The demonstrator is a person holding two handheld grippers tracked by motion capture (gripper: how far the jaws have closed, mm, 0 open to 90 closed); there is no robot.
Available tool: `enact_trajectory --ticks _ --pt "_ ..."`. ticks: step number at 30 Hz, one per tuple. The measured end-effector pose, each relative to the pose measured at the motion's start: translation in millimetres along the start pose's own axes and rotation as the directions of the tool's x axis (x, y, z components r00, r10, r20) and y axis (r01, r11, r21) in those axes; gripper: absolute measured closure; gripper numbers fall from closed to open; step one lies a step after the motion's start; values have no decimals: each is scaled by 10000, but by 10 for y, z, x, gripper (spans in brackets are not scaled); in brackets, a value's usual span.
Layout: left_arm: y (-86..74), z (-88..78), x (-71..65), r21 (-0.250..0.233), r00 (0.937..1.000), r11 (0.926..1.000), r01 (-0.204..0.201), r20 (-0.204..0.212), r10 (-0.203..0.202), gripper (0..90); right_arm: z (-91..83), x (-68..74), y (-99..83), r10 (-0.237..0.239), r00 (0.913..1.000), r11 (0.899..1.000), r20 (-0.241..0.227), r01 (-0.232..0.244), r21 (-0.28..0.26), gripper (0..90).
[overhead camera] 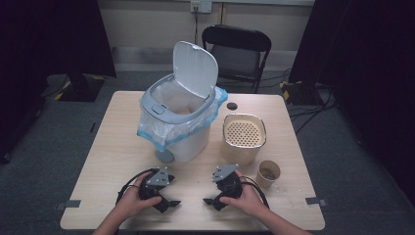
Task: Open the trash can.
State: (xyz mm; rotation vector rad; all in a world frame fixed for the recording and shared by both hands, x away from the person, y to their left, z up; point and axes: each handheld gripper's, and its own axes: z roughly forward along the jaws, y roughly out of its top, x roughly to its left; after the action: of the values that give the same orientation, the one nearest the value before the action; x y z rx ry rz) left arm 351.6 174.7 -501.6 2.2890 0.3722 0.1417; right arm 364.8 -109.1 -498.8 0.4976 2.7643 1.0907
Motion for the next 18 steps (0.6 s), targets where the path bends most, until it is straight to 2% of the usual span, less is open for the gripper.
enact_trajectory --ticks 2,3,5,6,8,18 --pt "0 0 0 5 10000 10000 5 5 -5 88 -7 -4 3 -49 10000 10000 -34 49 8 41" --pt "1 2 -2 16 10000 10000 -21 15 21 75 -38 -11 11 -52 10000 10000 -14 53 7 150" --pt "2 14 -8 53 9999 9999 -93 129 93 60 -57 -18 18 -34 10000 10000 -15 34 6 177" --pt "2 15 -8 58 9999 9999 -105 138 104 48 -75 -29 21 77 9999 10000 -120 -76 43 138" --pt "2 15 -8 59 9998 9999 -107 138 106 47 -126 -51 19 139 9992 9999 -373 -139 6 152" --pt "6 15 -6 137 9997 9997 -192 177 189 32 -365 -66 51 -74 9994 9997 -350 66 -214 144"
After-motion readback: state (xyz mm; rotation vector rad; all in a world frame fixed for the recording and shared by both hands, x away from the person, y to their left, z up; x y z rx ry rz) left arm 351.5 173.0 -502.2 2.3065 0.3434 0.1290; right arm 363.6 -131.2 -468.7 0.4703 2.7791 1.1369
